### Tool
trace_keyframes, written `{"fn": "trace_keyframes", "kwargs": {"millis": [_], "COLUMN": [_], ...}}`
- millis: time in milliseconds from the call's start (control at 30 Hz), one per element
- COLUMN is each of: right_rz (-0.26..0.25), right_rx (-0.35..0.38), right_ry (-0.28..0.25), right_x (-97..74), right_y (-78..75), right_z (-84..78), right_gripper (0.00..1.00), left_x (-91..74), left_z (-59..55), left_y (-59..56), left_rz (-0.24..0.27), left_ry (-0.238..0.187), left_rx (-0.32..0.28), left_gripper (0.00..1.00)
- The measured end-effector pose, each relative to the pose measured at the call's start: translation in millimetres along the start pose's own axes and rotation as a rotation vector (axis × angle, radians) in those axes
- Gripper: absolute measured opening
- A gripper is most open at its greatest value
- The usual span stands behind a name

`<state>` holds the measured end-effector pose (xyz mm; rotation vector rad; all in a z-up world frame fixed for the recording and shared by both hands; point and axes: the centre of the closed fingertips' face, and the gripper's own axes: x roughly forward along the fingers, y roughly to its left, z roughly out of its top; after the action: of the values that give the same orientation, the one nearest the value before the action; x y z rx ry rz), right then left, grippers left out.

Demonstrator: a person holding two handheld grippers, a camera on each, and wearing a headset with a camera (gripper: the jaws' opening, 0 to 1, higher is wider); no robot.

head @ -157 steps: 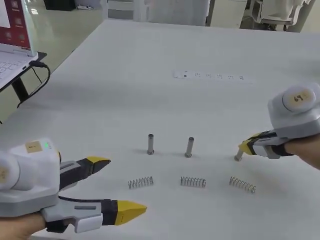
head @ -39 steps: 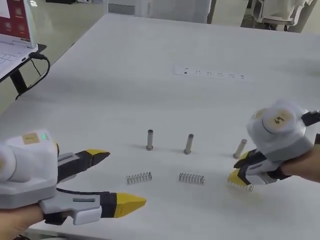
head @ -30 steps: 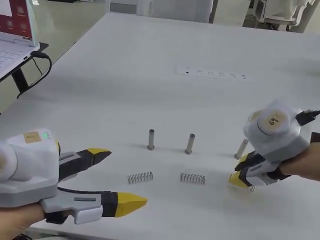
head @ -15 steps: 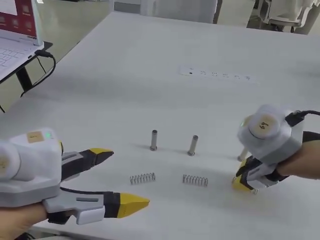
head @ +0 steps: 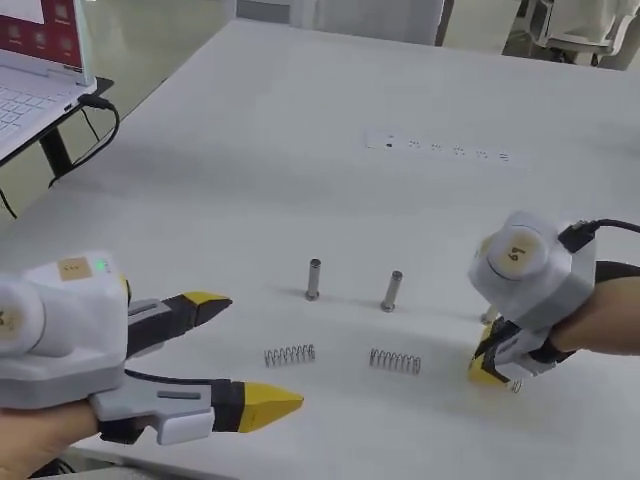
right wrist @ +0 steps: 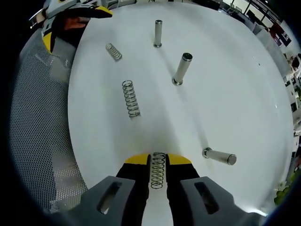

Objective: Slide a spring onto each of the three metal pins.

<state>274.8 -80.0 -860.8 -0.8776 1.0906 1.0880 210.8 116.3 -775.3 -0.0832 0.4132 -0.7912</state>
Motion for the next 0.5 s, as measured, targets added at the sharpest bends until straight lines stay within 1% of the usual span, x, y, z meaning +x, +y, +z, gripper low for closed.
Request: {"fn": "trace_keyframes", "kwargs": {"millis": [333,500], "right_rz": [0.016,0.013], "right_rx": [0.013,0.012], "right_ry": [0.008,0.006], "right_x": [-0.1,-0.5], "right_y": [-1.3,-0.8], "right_z": [-0.3,-0.2], "right_gripper": [0.09,0.09], "left_x": [0.1,0.2], "left_z": [0.3,0.5], "left_y": [-0.8,-0.5], "left_rz": [-0.001,0.0], "left_ry": [0.0,-0.001], "left_rx": [-0.001,-0.002], "left_gripper": [0.8,0.8]}}
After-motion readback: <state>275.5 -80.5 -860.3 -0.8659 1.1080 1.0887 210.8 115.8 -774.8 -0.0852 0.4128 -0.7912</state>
